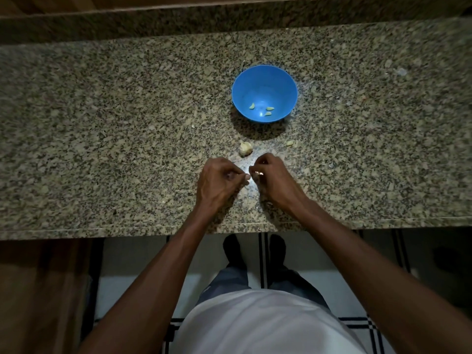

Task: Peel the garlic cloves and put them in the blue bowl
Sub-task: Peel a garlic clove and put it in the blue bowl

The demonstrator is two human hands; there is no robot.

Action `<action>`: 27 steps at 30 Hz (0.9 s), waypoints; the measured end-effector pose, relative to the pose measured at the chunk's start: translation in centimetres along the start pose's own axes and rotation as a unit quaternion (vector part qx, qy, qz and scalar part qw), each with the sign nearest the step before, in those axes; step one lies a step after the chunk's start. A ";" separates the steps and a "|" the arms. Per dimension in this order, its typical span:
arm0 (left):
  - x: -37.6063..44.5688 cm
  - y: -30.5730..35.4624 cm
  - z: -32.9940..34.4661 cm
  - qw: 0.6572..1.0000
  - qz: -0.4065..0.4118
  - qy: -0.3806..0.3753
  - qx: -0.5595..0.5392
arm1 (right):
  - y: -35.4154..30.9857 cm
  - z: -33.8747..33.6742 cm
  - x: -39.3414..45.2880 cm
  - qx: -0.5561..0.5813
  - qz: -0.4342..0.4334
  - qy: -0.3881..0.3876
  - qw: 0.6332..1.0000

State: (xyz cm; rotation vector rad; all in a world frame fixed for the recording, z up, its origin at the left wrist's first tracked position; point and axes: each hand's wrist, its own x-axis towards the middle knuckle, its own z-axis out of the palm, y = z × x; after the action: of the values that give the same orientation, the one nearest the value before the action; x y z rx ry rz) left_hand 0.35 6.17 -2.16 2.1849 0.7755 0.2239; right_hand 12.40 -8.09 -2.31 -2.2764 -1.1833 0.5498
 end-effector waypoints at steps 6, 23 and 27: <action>0.7 -1.7 0.3 0.996 0.053 0.010 0.078 | 0.3 -0.7 0.7 0.000 0.037 0.090 0.995; -1.9 -0.7 1.7 0.982 0.079 -0.111 0.134 | -1.2 0.8 -4.2 -0.009 0.113 0.063 0.991; -3.4 -0.7 2.0 0.987 0.095 -0.118 0.061 | -3.2 1.5 -4.7 0.040 0.091 0.049 0.994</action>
State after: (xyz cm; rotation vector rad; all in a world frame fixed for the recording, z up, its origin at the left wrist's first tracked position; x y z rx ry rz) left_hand -1.87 3.18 -3.73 2.3495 0.4597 0.0115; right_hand 6.98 -10.07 -0.96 -2.3270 -0.8963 0.5367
